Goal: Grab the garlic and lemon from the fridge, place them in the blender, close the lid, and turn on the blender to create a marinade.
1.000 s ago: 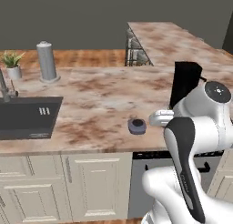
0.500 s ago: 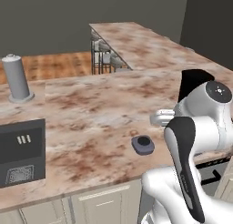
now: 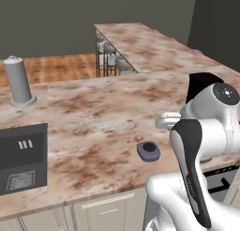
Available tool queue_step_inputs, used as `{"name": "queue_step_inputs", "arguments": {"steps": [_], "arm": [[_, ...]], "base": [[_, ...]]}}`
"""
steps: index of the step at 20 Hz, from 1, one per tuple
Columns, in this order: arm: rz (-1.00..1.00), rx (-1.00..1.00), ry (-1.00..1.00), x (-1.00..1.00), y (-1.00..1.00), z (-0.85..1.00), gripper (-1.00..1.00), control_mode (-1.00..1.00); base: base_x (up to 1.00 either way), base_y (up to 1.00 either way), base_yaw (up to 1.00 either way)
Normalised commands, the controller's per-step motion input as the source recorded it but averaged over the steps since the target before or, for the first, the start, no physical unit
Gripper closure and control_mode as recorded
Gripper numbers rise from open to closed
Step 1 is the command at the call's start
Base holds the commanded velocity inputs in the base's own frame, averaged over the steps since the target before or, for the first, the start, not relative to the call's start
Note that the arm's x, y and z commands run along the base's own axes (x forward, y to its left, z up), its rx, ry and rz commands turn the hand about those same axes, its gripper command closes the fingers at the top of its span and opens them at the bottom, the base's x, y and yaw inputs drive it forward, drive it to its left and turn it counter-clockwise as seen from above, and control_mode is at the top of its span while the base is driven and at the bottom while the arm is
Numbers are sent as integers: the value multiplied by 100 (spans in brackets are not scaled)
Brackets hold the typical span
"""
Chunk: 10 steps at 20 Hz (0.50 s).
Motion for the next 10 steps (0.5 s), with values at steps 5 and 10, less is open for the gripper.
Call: {"name": "queue_step_inputs", "arguments": {"steps": [5, 10], "arm": [[0, 0, 0, 0, 0, 0, 100, 100], [0, 0, 0, 0, 0, 0, 100, 100]], "base": [[-14, -50, 3], [4, -10, 0]]}}
